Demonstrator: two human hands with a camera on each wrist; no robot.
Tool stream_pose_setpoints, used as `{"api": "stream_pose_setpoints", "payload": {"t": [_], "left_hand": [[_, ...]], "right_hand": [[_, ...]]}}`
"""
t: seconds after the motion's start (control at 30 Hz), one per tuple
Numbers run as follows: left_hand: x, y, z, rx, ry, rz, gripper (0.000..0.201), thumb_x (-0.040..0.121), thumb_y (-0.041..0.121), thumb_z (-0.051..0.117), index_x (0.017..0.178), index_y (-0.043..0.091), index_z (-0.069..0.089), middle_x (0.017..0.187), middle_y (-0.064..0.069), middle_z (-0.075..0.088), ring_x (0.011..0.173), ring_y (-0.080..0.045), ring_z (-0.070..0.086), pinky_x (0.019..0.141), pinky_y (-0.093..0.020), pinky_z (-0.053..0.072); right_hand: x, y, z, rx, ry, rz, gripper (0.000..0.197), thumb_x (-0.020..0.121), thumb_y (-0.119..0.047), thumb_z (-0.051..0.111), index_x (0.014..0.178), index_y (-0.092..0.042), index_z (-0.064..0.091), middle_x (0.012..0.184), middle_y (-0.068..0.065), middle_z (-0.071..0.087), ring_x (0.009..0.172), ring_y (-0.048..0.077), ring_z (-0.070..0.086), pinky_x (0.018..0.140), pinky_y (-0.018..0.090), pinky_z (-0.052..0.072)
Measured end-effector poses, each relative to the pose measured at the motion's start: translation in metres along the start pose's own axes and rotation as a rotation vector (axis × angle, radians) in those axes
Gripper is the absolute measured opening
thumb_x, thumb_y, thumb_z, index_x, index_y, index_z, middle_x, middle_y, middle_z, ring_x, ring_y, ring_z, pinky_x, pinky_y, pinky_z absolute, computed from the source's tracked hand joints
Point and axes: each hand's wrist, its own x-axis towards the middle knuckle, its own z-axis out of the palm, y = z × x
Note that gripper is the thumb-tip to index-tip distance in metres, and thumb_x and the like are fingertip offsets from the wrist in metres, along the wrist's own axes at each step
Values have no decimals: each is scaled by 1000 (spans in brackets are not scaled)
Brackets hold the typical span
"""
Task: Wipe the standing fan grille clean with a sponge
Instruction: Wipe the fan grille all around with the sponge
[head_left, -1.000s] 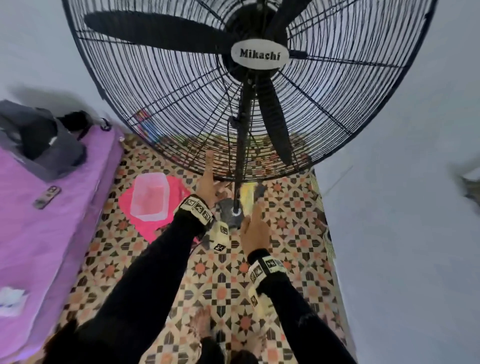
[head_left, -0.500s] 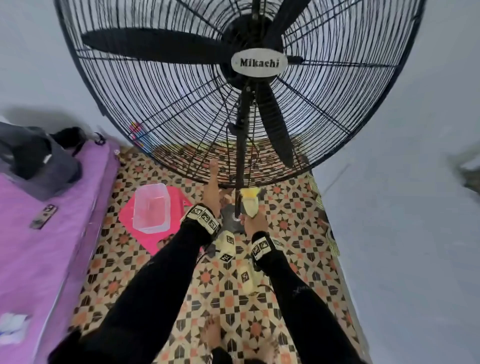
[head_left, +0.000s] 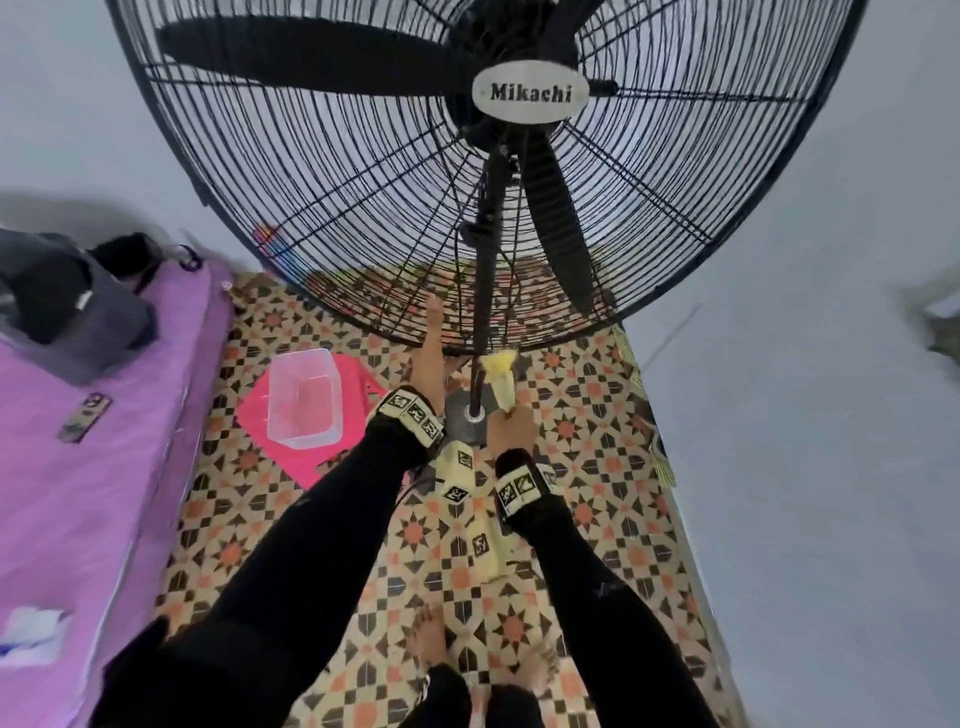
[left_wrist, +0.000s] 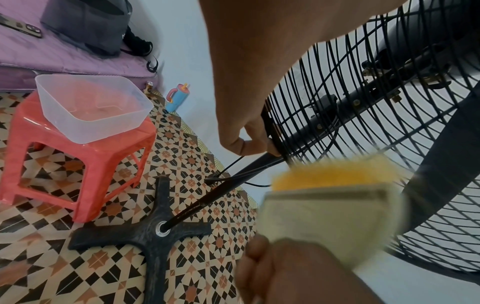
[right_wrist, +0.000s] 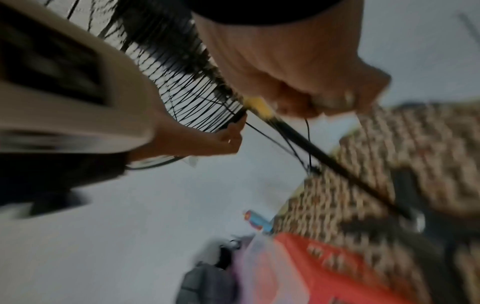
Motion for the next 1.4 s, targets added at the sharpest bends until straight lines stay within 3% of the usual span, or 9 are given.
{"api": "stream_pose_setpoints", "payload": {"t": [0.13,0.3,0.6,0.77,0.87,1.0,1.13,1.3,1.4], "left_hand": [[-18,9,6,16,-10,10,130,56,102,43,165,35,18,166,-11,34,123,-24,63,119,-52,33],[-18,8,7,14,55,-41,127,64,100,45,166,29,17,131,8,58,128,-28,60,119,-53,36],[-6,-3,5,-5,84,-7,128,65,103,45,164,24,25,136,-6,64,99,-15,64,101,-45,48],[-8,0,12,37,149,19,106,88,88,34,163,13,28,86,11,53,72,-9,50,67,-29,41],[-9,-3,13,30,153,0,93,86,89,36,151,24,40,92,10,75,88,-16,61,72,-33,44],[-9,-3,8,66,153,-35,80,72,99,42,118,35,53,43,23,57,77,-12,53,65,-30,43],[-3,-7,5,59,161,-9,136,56,105,43,161,19,28,92,15,76,81,-11,55,64,-27,43],[4,-10,6,51,173,-29,151,44,112,46,162,21,28,104,8,77,107,-21,59,71,-37,47],[-4,-9,7,34,122,16,134,49,111,43,149,22,46,133,-6,68,103,-22,63,83,-39,47]], "right_hand": [[-31,12,-5,16,95,-65,32,104,-15,50,126,6,61,106,24,68,88,30,61,70,28,37],[-6,-5,-9,-118,-60,-83,33,102,-11,48,129,4,57,123,26,64,118,41,58,103,45,45],[1,-16,-67,401,138,66,23,106,-7,43,86,-13,52,77,-1,59,68,15,59,58,13,49],[18,-45,-82,287,159,-39,17,106,-8,41,111,5,51,88,6,65,63,12,58,47,9,43],[-13,-24,-66,-10,-183,-130,14,106,-10,46,113,2,49,84,4,60,70,17,59,50,12,41],[-19,-12,-72,141,-166,-67,21,106,-11,46,87,-19,52,86,9,68,68,19,64,65,30,57],[4,-41,-69,432,-58,101,13,106,-14,47,105,-7,58,95,11,71,66,18,72,56,30,55],[-25,-8,-61,104,-356,-65,8,106,-10,47,107,-3,51,92,3,70,61,10,71,54,25,56],[-10,-21,-73,367,-93,50,9,105,-10,49,100,-12,55,95,3,72,73,25,74,61,33,59]]}}
